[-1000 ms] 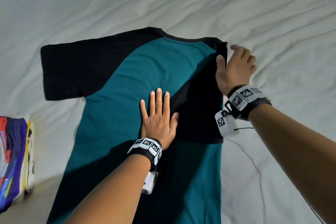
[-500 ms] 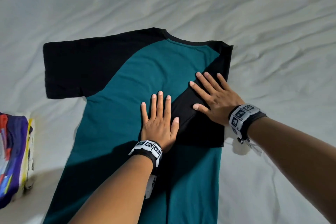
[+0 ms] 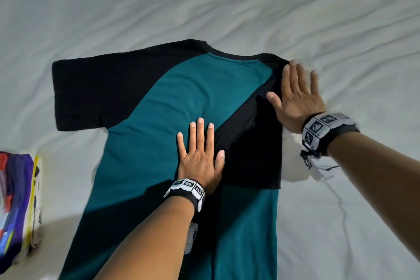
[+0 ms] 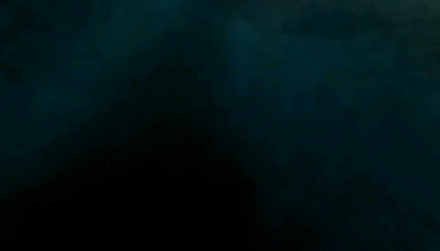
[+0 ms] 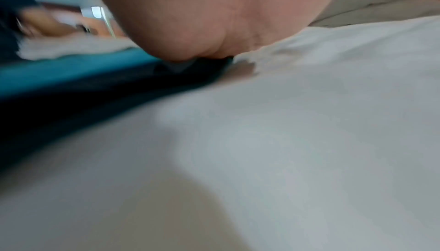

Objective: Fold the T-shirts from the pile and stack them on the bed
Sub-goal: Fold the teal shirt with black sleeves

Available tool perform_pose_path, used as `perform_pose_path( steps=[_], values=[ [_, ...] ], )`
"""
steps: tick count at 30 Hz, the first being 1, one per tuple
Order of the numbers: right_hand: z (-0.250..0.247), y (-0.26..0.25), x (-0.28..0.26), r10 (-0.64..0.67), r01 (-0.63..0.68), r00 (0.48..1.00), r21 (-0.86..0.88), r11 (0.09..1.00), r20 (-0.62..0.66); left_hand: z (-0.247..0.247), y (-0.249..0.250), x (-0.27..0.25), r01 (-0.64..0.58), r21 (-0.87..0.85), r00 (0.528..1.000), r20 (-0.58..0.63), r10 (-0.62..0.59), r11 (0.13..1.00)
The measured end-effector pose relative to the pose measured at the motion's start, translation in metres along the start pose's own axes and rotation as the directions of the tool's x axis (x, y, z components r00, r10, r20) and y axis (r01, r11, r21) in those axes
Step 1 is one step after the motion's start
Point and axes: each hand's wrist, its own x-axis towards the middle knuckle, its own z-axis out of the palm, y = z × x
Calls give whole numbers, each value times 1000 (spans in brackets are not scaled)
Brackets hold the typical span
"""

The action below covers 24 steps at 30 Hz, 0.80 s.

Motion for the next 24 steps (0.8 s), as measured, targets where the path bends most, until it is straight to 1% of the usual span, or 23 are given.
perform_pose_path(
  steps=[1,3,5,6,9,11,13,15,17,19,21,23,24],
  values=[
    [-5,-14,-16,5,-4,1000,43,999,-10,0,0,0,4,18,1000,5,-4,1000],
    [-1,-49,-61,-82,85,996,97,992,-39,-1,0,1,7,37,1000,7,-7,999],
    [23,-79,-108,-191,192,981,120,974,-16,-4,1,0,0,24,1000,13,0,1000],
    [37,-86,-125,-209,207,978,116,971,1,-6,1,-1,-3,16,1000,16,3,1000],
    [61,-86,-141,-144,142,989,66,988,21,-10,3,-2,3,-5,1000,21,-3,1000],
    [61,-88,-140,-93,92,995,49,995,28,-16,3,-1,1,-25,999,49,0,1000],
    [59,-95,-140,-50,48,998,47,998,36,-28,-1,-5,-25,-72,996,90,31,997],
    [51,-103,-140,3,-7,998,66,998,62,-44,-13,-14,-23,-130,995,91,35,991],
    [32,-115,-137,85,-96,991,107,990,101,-58,-34,-28,54,-155,998,28,-50,986],
    [10,-138,-130,142,-150,988,148,978,61,-66,-65,-40,197,-153,979,-28,-203,969],
    [-5,-168,-120,134,-125,990,187,974,-37,-74,-100,-43,378,-159,921,-30,-387,912],
    [-13,-201,-105,80,-59,991,181,982,-111,-84,-134,-40,533,-180,840,-1,-542,826],
    [-17,-217,-96,54,-30,990,173,984,-131,-89,-148,-36,591,-184,802,36,-596,785]
  ],
)
